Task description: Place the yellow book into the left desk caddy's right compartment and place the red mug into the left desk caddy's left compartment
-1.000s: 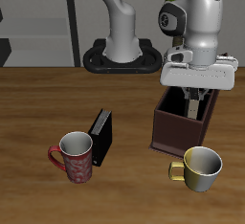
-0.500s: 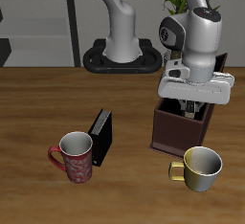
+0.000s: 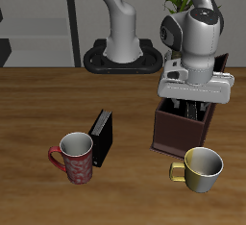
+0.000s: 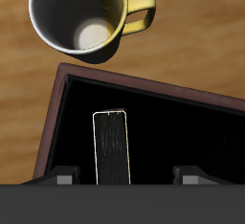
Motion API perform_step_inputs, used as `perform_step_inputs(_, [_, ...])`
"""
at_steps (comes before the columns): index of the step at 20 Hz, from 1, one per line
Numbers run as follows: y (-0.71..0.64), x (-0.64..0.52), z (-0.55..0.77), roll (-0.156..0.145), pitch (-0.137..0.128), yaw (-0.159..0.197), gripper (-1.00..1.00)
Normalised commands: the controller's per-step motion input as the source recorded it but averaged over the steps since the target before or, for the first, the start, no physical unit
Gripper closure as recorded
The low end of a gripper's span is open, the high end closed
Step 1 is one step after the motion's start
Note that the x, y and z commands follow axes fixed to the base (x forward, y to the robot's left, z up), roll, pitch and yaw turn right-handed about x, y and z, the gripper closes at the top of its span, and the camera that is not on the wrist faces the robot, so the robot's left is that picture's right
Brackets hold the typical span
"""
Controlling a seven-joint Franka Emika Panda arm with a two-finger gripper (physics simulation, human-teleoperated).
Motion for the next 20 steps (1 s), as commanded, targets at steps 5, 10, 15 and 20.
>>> perform_step_inputs(5, [-0.08, -0.17, 0.32, 0.015, -0.027, 0.002, -1.0])
perform_step_inputs(10, [-0.15, -0.18, 0.35, 0.012, -0.035, 0.028, -1.0])
perform_step_inputs(15, [-0.27, -0.1, 0.37, 0.019, 0.029, 0.132, -1.0])
perform_step_inputs(20, [-0.72, 0.14, 0.48, -0.048, -0.022, 0.1, -1.0])
